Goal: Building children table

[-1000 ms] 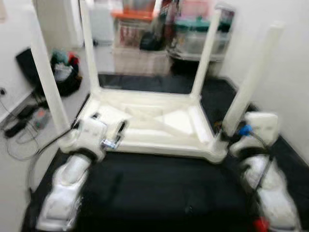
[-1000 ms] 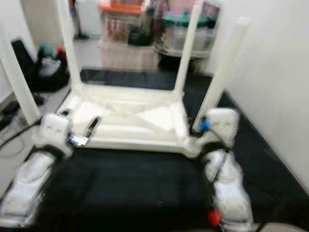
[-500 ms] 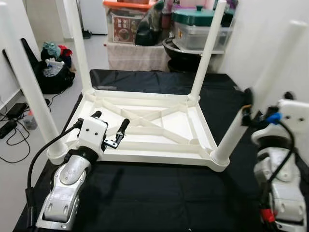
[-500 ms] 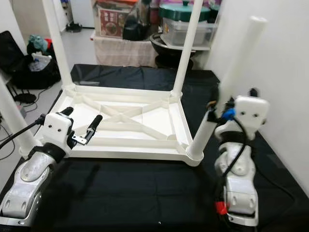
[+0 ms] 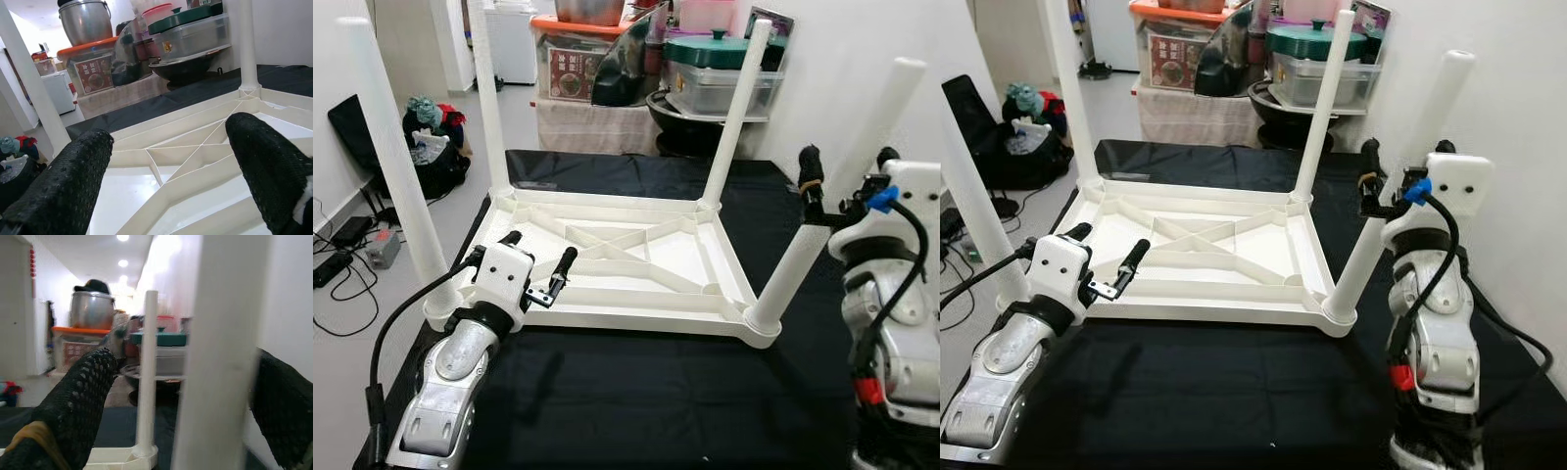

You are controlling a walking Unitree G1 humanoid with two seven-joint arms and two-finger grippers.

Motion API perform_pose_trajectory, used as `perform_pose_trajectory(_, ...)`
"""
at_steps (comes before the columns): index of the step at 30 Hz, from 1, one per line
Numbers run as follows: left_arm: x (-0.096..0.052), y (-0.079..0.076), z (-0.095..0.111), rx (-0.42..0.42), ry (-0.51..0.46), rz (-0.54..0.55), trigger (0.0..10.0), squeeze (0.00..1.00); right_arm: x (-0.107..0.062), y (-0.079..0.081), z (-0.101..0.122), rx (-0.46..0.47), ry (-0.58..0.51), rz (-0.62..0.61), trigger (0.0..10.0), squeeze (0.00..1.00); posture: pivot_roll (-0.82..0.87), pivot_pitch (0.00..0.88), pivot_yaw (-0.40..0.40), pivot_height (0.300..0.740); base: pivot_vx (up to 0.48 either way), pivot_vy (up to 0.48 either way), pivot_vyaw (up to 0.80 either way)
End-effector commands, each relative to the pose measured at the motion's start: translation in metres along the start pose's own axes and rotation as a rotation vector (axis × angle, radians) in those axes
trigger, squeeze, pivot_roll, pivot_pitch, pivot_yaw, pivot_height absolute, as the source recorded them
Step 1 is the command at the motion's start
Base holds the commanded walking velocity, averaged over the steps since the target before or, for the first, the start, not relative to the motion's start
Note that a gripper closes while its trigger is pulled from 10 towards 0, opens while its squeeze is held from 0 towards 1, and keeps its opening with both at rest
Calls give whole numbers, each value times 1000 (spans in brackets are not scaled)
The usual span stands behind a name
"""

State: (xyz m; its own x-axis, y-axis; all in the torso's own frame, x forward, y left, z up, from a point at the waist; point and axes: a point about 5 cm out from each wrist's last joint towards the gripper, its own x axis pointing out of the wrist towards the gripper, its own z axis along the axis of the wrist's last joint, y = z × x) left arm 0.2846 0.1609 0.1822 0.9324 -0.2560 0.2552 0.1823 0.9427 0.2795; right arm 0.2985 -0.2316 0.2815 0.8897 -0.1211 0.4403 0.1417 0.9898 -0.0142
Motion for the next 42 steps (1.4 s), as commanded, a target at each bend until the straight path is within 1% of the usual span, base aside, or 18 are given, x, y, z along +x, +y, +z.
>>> perform_pose_trajectory(1, 0, -2, -2, 8, 6, -4, 10000, 867, 12, -9, 6, 38, 11, -9, 10000, 0, 74, 0, -111, 740, 0, 0, 0)
perform_pose_trajectory(2, 0, -3, -3, 8, 8, -5, 10000, 867, 19, -12, 9, 60, 9, -15, 10000, 0, 76, 0, -118, 740, 0, 0, 0)
perform_pose_trajectory(3, 0, -3, -3, 8, 8, -5, 10000, 867, 19, -12, 9, 60, 9, -15, 10000, 0, 76, 0, -118, 740, 0, 0, 0)
perform_pose_trajectory(4, 0, -3, -3, 9, 9, -6, 10000, 867, 25, -15, 12, 80, 7, -28, 10000, 0, 76, 0, -118, 740, 0, 0, 0)
perform_pose_trajectory(5, 0, -3, -3, 9, 9, -6, 10000, 867, 25, -15, 12, 80, 7, -28, 10000, 0, 76, 0, -118, 740, 0, 0, 0)
perform_pose_trajectory(7, 0, -4, -4, 11, 10, -7, 10000, 863, 36, -23, 21, 118, -9, -49, 10000, 0, 83, 0, -122, 740, 0, 0, 0)
perform_pose_trajectory(8, 0, -4, -4, 11, 10, -7, 10000, 863, 36, -23, 21, 118, -9, -49, 10000, 0, 83, 0, -122, 740, 0, 0, 0)
perform_pose_trajectory(10, 0, -4, -4, 12, 12, -7, 10000, 863, 42, -27, 30, 144, -30, -58, 10000, 0, 82, 0, -119, 740, 0, 0, 0)
perform_pose_trajectory(13, 0, -4, -4, 13, 14, -9, 10000, 867, 44, -29, 35, 161, -40, -55, 10000, 0, 82, 0, -118, 740, 0, 0, 0)
perform_pose_trajectory(16, -1, -6, -6, 14, 17, -16, 10000, 867, 46, -33, 42, 207, -36, -42, 10000, 0, 76, 0, -113, 740, 0, 0, 0)
perform_pose_trajectory(19, 0, -6, -6, 14, 17, -19, 10000, 863, 46, -33, 42, 219, -27, -40, 10000, 0, 76, 0, -113, 740, 0, 0, 0)
perform_pose_trajectory(21, 0, -7, -6, 15, 18, -23, 10000, 863, 46, -38, 37, 270, 16, -54, 10000, 0, 74, 0, -110, 740, 0, 0, 0)
perform_pose_trajectory(24, 0, -7, -6, 15, 18, -25, 10000, 863, 46, -39, 35, 287, 30, -60, 10000, 0, 74, 0, -110, 740, 0, 0, 0)
perform_pose_trajectory(25, 0, -7, -6, 16, 18, -26, 10000, 867, 45, -40, 33, 317, 42, -63, 10000, 0, 73, 0, -107, 740, 0, 0, 0)
perform_pose_trajectory(26, 0, -7, -6, 17, 19, -28, 10000, 863, 45, -41, 32, 346, 53, -68, 3804, 0, 73, 0, -106, 740, 0, 0, 0)
perform_pose_trajectory(27, 0, -7, -6, 17, 19, -28, 10000, 863, 45, -41, 32, 346, 53, -68, 3804, 0, 73, 0, -106, 740, 0, 0, 0)
perform_pose_trajectory(29, 1, -7, -6, 19, 21, -31, 10000, 855, 46, -42, 32, 388, 49, -70, 0, 0, 73, 0, -106, 740, 0, 0, 0)
perform_pose_trajectory(42, 1, -7, -7, 26, 25, -29, 10000, 808, 46, -33, 35, 423, 77, -11, 0, 0, 80, 0, -109, 740, 0, 0, 0)
